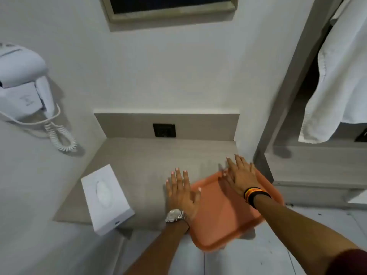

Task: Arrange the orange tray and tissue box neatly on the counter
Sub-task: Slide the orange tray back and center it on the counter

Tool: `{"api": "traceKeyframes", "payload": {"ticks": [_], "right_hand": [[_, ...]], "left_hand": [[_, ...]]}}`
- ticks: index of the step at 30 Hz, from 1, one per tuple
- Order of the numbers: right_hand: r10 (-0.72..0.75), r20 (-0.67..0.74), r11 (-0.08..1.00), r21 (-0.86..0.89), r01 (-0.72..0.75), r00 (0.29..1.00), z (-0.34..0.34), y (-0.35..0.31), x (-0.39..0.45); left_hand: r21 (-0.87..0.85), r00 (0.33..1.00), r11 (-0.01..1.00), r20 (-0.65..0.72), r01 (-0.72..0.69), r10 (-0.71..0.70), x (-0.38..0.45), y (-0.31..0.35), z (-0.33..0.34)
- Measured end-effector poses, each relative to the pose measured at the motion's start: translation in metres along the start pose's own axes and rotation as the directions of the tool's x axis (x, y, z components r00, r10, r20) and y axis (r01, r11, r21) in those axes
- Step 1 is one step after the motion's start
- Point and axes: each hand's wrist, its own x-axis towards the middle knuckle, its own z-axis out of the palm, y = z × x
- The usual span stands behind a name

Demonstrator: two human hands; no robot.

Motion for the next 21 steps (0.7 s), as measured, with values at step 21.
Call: {"api": "traceKeyframes", "payload": {"ticks": [21], "right_hand": [[0.372,0.197,0.844,0.336,-0.418,0.907,0.030,0.096,-0.012]], "left_hand": [[-0.219,0.600,0.567,0.437,0.794,-0.671,-0.015,0.079,0.024]]}}
